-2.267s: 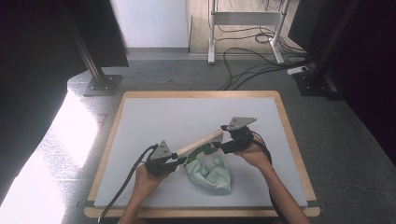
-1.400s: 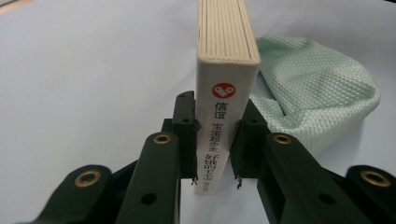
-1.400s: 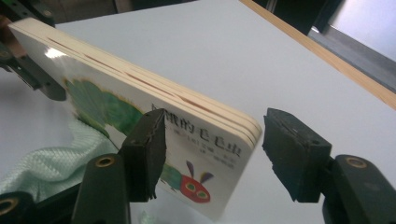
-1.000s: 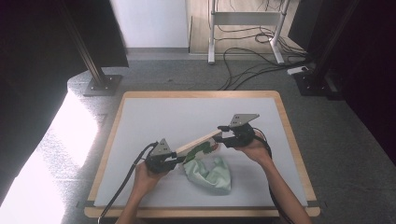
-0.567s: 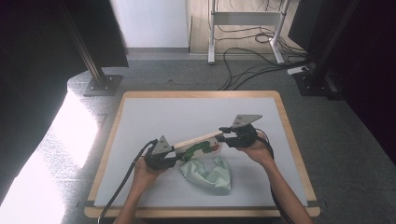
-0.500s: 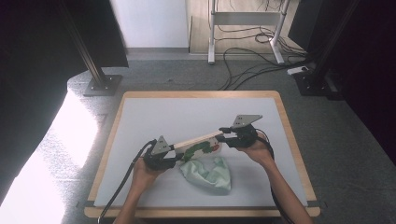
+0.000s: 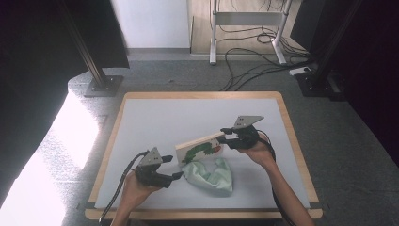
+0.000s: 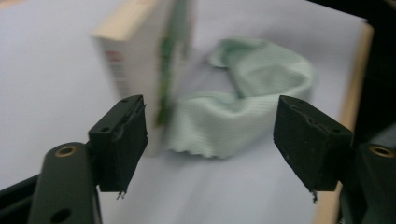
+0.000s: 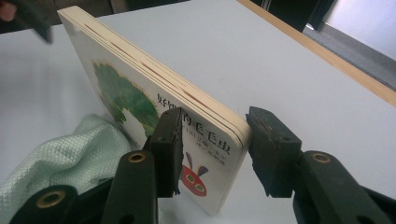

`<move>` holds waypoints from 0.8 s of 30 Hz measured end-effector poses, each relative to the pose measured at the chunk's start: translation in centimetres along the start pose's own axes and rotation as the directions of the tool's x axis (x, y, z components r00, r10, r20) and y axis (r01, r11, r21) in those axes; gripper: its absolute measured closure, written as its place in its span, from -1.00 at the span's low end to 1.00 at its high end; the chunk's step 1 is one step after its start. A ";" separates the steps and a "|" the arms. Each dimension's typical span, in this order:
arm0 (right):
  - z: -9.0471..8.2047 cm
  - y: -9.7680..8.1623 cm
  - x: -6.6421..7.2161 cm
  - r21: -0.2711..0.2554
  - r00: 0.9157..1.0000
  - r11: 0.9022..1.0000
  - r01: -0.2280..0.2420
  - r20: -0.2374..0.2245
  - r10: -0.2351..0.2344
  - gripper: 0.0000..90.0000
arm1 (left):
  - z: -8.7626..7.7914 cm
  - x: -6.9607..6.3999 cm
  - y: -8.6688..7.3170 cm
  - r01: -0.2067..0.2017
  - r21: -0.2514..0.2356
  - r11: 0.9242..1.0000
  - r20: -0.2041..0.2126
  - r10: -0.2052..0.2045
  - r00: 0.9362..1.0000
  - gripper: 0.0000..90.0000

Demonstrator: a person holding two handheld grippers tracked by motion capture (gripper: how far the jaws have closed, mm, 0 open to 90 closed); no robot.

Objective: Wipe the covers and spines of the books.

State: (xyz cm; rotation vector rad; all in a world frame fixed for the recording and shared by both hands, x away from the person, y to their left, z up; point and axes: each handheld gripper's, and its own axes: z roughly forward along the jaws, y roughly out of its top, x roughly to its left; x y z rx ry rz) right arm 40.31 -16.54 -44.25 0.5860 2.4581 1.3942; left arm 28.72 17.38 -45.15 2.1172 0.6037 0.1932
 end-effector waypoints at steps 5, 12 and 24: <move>0.0 0.0 0.0 0.003 1.000 1.000 -0.004 0.002 0.004 0.22 | 2.2 -1.0 0.2 -0.024 0.017 1.000 0.066 0.023 0.998 -0.47; 0.0 0.0 0.0 -0.001 1.000 1.000 -0.006 0.001 0.006 0.22 | 6.9 -1.1 -0.3 -0.025 0.037 0.999 0.119 0.021 0.993 -0.51; 0.0 0.0 0.0 -0.001 1.000 1.000 -0.009 0.001 0.009 0.22 | 9.1 -1.6 -1.6 -0.096 0.153 0.984 0.016 0.095 0.995 0.67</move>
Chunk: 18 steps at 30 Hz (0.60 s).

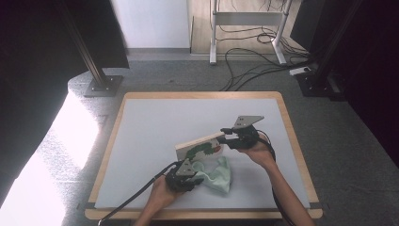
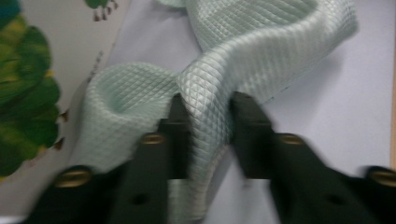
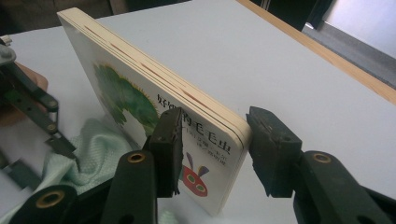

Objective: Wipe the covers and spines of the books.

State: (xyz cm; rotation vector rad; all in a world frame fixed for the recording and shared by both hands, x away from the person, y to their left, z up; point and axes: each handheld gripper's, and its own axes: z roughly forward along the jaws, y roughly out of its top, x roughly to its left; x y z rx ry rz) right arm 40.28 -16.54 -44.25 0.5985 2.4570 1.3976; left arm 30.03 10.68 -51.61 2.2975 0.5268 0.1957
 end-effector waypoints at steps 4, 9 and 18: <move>0.0 0.0 0.0 0.001 1.000 1.000 -0.001 -0.002 0.001 0.22 | -0.9 0.0 0.0 -0.003 -0.007 1.000 -0.023 0.003 1.000 0.83; 0.0 0.0 0.0 -0.001 1.000 1.000 -0.004 -0.003 0.004 0.21 | -4.2 1.3 -1.2 0.059 -0.035 0.998 -0.034 -0.060 0.998 0.86; 0.0 0.0 0.0 -0.002 1.000 1.000 -0.008 -0.002 0.008 0.20 | -9.3 3.7 -4.1 0.143 -0.101 0.985 -0.128 -0.155 0.980 0.87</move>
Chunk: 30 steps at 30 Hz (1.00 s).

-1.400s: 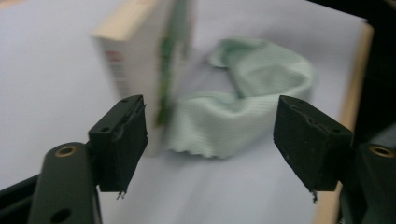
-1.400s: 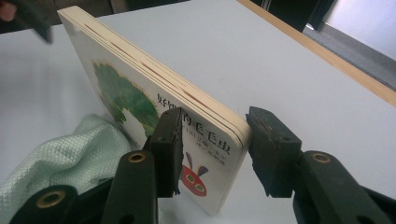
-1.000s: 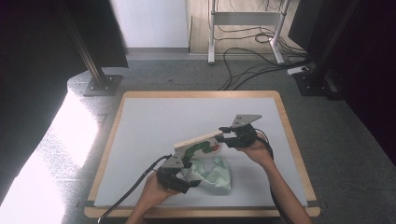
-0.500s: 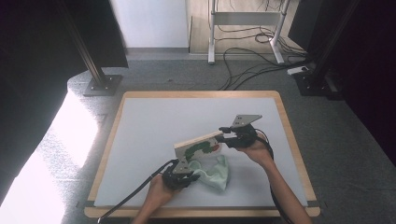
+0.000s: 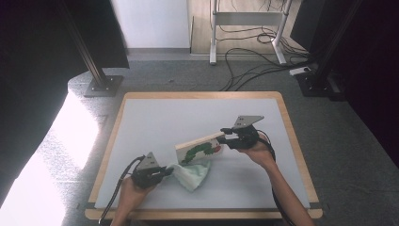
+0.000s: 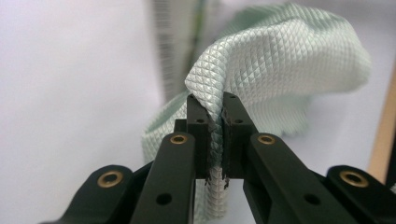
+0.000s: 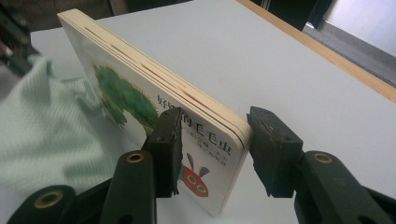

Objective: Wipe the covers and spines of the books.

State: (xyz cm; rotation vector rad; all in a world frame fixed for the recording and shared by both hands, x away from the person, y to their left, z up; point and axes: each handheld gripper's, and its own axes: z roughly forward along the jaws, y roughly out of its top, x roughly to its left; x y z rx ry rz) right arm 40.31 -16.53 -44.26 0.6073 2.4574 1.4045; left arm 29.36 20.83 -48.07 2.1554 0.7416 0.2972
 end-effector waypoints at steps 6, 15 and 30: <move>0.0 0.0 0.1 -0.001 1.000 1.000 -0.001 0.001 0.001 0.20 | -1.0 1.9 0.0 0.043 -0.015 0.999 -0.079 -0.044 0.996 0.87; -0.1 -0.1 0.1 -0.004 1.000 1.000 -0.001 -0.002 0.001 0.20 | 1.2 2.3 2.2 0.078 -0.074 0.994 -0.035 -0.081 0.996 0.87; -0.1 -0.2 0.1 -0.007 1.000 1.000 -0.002 -0.002 0.002 0.20 | -0.3 1.8 4.7 0.087 -0.152 0.985 -0.012 -0.090 0.996 0.86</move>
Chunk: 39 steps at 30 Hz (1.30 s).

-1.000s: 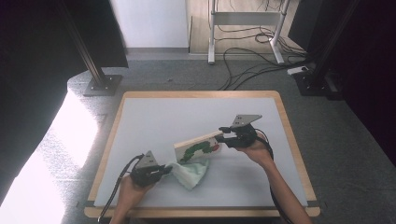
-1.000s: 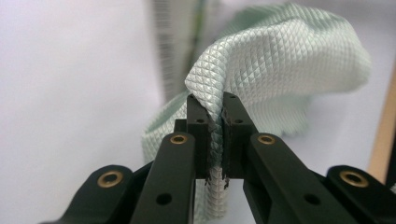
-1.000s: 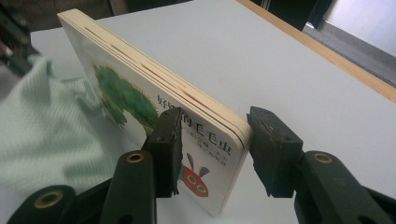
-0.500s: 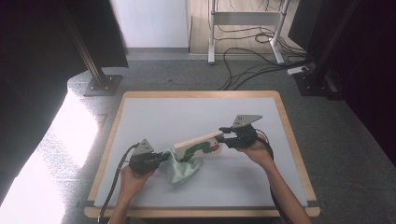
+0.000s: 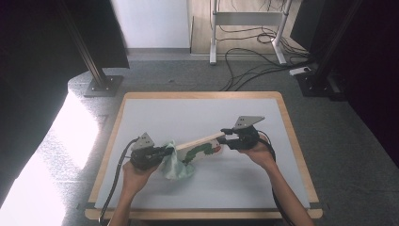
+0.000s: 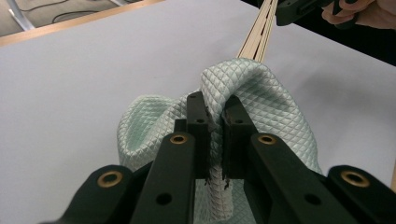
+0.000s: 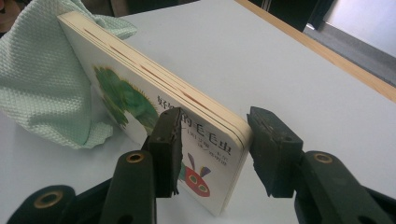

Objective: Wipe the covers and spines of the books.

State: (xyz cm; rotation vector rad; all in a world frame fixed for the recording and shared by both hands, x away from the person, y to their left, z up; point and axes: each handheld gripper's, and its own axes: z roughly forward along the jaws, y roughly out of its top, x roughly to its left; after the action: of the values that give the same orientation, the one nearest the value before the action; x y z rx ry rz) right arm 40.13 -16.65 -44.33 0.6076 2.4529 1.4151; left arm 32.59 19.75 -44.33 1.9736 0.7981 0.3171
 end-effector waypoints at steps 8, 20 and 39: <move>0.1 0.0 0.0 0.000 1.000 1.000 -0.001 0.003 0.001 0.19 | 1.5 0.0 -1.3 -0.002 0.068 0.998 -0.029 0.004 1.000 0.86; 0.1 0.1 0.0 0.001 1.000 1.000 -0.002 0.005 0.002 0.19 | 0.5 -0.2 -0.2 0.010 0.025 1.000 -0.013 -0.010 1.000 0.86; 0.2 0.2 0.1 0.007 1.000 1.000 -0.002 0.012 0.002 0.18 | 4.7 -0.5 -5.1 0.024 0.197 0.980 -0.082 -0.008 0.997 0.86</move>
State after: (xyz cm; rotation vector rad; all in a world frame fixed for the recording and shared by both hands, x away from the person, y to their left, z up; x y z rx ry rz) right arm 40.21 -16.36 -44.27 0.6186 2.4499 1.3994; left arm 32.61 17.96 -51.01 2.1494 0.9270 0.3201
